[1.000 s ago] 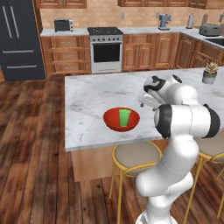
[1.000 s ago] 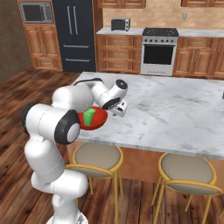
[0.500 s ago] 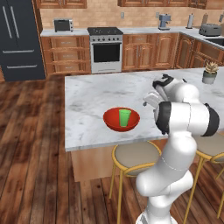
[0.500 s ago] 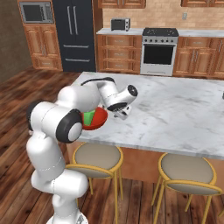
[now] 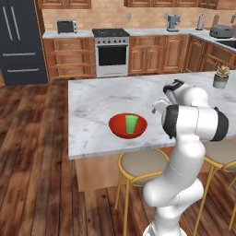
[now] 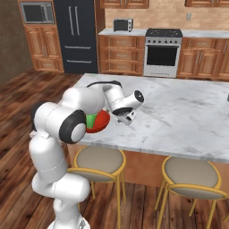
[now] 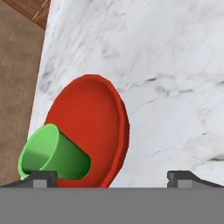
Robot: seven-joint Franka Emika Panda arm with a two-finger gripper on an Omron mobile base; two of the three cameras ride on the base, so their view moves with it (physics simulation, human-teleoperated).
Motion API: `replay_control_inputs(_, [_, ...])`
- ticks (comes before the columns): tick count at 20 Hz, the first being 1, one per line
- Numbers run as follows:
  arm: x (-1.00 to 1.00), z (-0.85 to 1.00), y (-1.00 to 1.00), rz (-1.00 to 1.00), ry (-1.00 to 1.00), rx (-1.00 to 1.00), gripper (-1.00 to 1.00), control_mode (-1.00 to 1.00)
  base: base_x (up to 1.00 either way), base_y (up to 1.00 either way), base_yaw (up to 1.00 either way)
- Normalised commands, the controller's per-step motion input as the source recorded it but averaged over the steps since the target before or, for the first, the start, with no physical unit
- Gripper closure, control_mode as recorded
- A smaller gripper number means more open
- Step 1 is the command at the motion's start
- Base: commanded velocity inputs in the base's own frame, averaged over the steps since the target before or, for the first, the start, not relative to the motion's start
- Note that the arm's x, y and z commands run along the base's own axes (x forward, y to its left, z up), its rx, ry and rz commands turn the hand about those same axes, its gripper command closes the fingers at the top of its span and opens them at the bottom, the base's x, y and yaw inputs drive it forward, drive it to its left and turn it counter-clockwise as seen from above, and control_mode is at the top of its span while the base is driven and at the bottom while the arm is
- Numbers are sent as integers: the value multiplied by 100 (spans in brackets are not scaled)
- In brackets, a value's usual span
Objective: Place the cup inside the bowl on the dining table and move the bowl to any counter.
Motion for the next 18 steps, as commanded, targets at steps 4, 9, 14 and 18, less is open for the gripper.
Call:
replay_control_inputs(4, [5, -36, 0, 0, 0, 0, -100, -100, 0, 0, 0])
replay_control_inputs(9, [5, -33, 0, 0, 0, 0, -100, -100, 0, 0, 0])
replay_control_inputs(14, [20, -3, 15, 0, 0, 0, -100, -100, 0, 0, 0])
replay_control_inputs(18, [36, 2, 25, 0, 0, 0, -100, -100, 0, 0, 0])
